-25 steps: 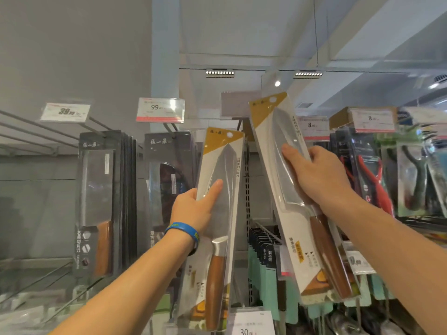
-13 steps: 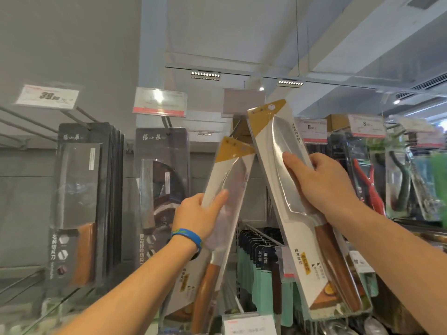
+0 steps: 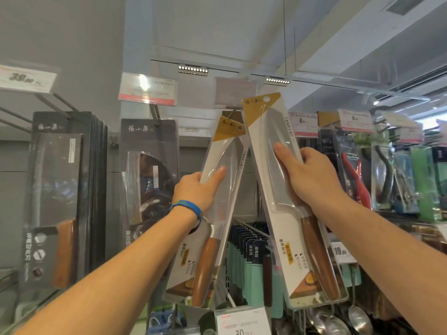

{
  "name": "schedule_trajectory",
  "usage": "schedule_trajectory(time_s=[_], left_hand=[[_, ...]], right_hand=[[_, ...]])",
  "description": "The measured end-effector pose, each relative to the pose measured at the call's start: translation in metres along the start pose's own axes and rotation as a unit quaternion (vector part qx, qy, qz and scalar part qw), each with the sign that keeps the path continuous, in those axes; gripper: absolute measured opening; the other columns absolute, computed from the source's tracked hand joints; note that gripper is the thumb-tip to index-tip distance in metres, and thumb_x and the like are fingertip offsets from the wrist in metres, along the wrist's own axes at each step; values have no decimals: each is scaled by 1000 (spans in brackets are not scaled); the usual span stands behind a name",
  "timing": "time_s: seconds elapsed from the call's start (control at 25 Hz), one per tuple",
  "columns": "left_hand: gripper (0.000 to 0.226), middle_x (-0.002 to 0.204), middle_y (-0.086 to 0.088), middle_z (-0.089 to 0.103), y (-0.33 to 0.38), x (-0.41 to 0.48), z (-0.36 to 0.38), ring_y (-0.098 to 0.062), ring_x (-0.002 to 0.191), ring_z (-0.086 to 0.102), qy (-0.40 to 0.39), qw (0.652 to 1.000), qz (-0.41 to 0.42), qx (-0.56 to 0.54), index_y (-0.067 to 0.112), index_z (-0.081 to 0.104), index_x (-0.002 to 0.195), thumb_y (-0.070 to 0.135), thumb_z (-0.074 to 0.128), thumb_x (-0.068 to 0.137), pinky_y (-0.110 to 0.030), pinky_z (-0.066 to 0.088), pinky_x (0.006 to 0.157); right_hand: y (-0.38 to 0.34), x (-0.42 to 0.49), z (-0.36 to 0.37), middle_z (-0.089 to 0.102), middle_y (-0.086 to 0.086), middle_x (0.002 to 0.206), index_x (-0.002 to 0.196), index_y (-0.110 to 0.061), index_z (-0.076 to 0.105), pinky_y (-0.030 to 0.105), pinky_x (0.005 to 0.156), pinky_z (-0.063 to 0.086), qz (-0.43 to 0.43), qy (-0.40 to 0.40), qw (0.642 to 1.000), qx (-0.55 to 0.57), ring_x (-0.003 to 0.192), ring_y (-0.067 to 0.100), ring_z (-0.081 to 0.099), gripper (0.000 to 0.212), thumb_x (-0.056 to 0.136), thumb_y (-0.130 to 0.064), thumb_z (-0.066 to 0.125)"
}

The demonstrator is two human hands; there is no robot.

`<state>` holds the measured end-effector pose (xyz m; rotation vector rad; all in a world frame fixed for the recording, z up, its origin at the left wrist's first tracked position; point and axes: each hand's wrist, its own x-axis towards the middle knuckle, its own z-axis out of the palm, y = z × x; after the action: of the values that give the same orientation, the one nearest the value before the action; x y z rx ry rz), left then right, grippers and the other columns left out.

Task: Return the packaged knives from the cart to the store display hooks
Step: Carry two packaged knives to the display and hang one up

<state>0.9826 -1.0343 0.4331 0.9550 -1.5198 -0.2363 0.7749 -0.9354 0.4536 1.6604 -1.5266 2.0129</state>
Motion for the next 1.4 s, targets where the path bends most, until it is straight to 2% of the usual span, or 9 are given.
schedule_trajectory(time_s=[0.08, 0.2, 0.28, 0.44, 0.72, 0.8, 0.92, 1.16, 1.4], left_hand=[[57, 67, 1, 66, 2, -1, 2, -18, 65, 62, -6, 1000, 2, -3, 19, 67, 71, 74, 56, 80, -29, 47, 54], [56, 62, 4, 63, 4, 0, 4, -14, 59, 59, -16, 1000, 9, 11, 20, 66, 69, 74, 56, 80, -26, 39, 49], [58, 62, 0, 64, 1, 2, 2, -17, 59, 59, -4, 1000, 0, -13, 17, 67, 68, 73, 58, 80, -28, 43, 50], [59, 58, -1, 62, -3, 4, -5, -21, 56, 58, 6, 1000, -6, -26, 16, 64, 64, 73, 58, 80, -29, 43, 50], [58, 64, 0, 65, -1, 5, -12, -18, 61, 63, -6, 1000, -2, -7, 20, 66, 70, 76, 54, 81, -27, 43, 51], [58, 65, 0, 66, -1, 6, -11, -18, 62, 63, -6, 1000, 2, -1, 20, 66, 71, 76, 54, 80, -27, 43, 52], [57, 73, -1, 70, -1, 10, -15, -19, 67, 66, -12, 998, -43, -40, 19, 69, 76, 75, 57, 79, -27, 48, 56], [60, 60, 5, 66, 2, 2, -7, -12, 56, 63, 2, 999, -25, -31, 18, 68, 71, 76, 54, 80, -22, 39, 45], [62, 63, 1, 66, -2, 4, -1, -16, 57, 63, -5, 998, -29, -55, 15, 65, 73, 76, 55, 80, -24, 41, 47]], right_hand=[[2, -1, 3, 69, -8, 91, 97, -28, 62, 31, 63, 47, 5, -3, 1000, 4, 81, 12, 67, 50, 86, -76, 55], [1, 1, 5, 69, -7, 90, 96, -29, 60, 34, 67, 51, 8, -6, 1000, 0, 81, 13, 68, 51, 85, -78, 54], [-1, 2, 4, 70, -7, 89, 94, -29, 61, 36, 69, 53, 6, -2, 1000, -1, 80, 14, 68, 51, 85, -79, 55], [-2, 0, 3, 71, -10, 88, 96, -30, 63, 30, 63, 50, 4, -9, 1000, -2, 77, 9, 69, 51, 84, -78, 55], [-4, 2, -5, 71, -7, 90, 96, -27, 64, 36, 70, 55, 9, -11, 1000, -11, 80, 13, 69, 54, 84, -79, 55], [-5, 2, -6, 70, -7, 90, 97, -26, 63, 33, 67, 53, 11, -14, 1000, -17, 80, 13, 68, 55, 84, -79, 55], [-7, 2, -9, 70, -8, 88, 94, -27, 62, 31, 64, 50, 15, -13, 1000, -23, 78, 12, 68, 54, 84, -80, 54], [-6, 2, -15, 70, -8, 89, 93, -28, 61, 40, 74, 58, 18, -12, 999, -36, 80, 14, 69, 55, 83, -82, 53], [-8, 0, -13, 70, -6, 90, 94, -26, 62, 34, 68, 55, 10, -22, 999, -29, 80, 13, 68, 54, 85, -78, 55]])
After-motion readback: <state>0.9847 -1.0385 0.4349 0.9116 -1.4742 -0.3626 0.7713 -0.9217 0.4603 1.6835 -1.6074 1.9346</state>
